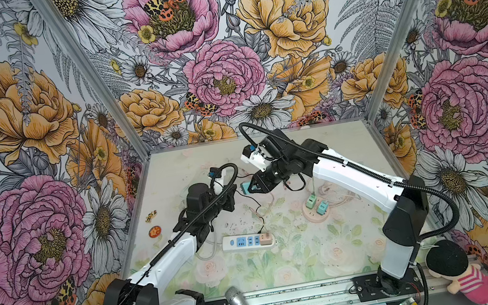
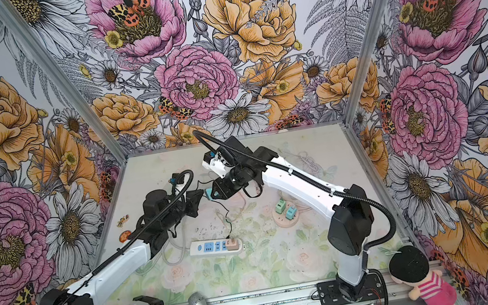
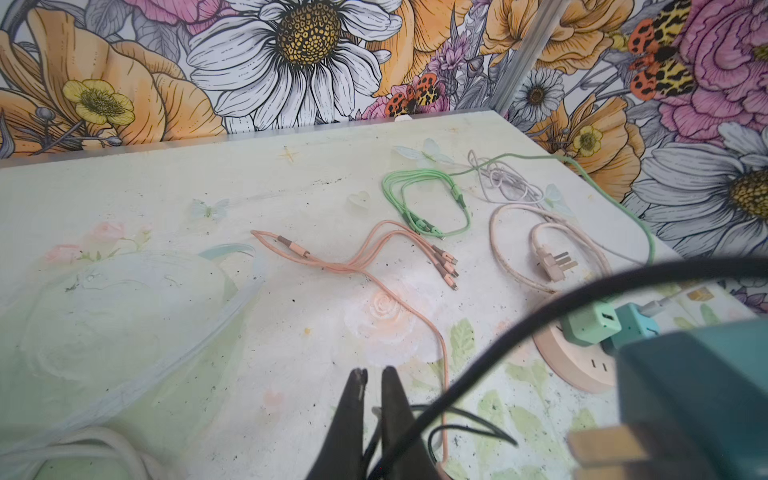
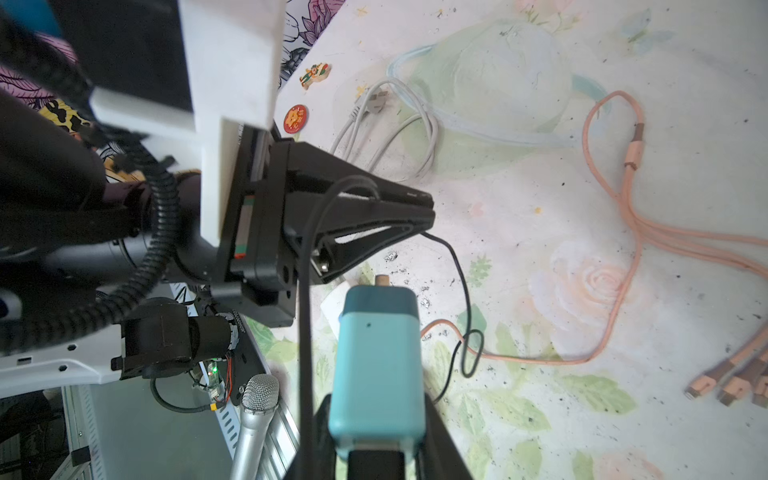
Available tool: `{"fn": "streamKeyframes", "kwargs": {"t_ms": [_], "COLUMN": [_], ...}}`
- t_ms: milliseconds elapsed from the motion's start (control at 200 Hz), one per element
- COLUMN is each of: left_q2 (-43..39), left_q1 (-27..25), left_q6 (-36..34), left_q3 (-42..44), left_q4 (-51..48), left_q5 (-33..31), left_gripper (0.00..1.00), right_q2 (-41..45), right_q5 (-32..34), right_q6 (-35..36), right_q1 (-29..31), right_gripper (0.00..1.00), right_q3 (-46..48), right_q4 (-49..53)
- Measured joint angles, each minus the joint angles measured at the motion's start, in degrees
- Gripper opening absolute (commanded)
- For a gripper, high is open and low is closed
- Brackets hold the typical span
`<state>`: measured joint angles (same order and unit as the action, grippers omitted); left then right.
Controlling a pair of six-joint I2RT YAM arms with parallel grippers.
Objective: Insert the plug
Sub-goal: 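Carry the teal charger toward the power strip with the right while the left withdraws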
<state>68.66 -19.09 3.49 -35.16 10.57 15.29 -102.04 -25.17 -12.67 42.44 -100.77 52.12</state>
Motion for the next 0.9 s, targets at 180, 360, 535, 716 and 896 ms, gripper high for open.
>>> {"fn": "streamKeyframes", "kwargs": {"t_ms": [180,360,535,716,896], "left_q2": [-1.81,-1.49,1.75,8.07,11.17], "left_q1": [3.28,5.29,7.76,10.16,14.19], "left_q6": [-1.18,-4.00,-5.46,-4.92,-0.26], "left_q3": [-1.36,-6.16,-7.82,-7.80,-6.49], "left_q4": [-0.59,-3.82,-4.76,-4.74,-4.68], "left_q5": [1.60,3.96,5.40,6.69,10.40], "left_gripper": [0.16,0.20,0.21,0.33,0.43], "right_q2": [0.02,-0.81,-6.34,-11.47,-16.13], "right_q5": [-1.11,-2.75,-3.19,-3.13,-0.74], "right_q6": [1.29,3.61,7.78,11.80,16.85], "right_q1": [0.02,0.52,3.13,5.42,7.43], "right_gripper": [0.00,0.00,0.00,0.00,0.00], "right_q3": [0.09,-1.11,-8.76,-14.25,-21.49], "right_q4": [2.73,6.23,11.76,17.25,25.03]}}
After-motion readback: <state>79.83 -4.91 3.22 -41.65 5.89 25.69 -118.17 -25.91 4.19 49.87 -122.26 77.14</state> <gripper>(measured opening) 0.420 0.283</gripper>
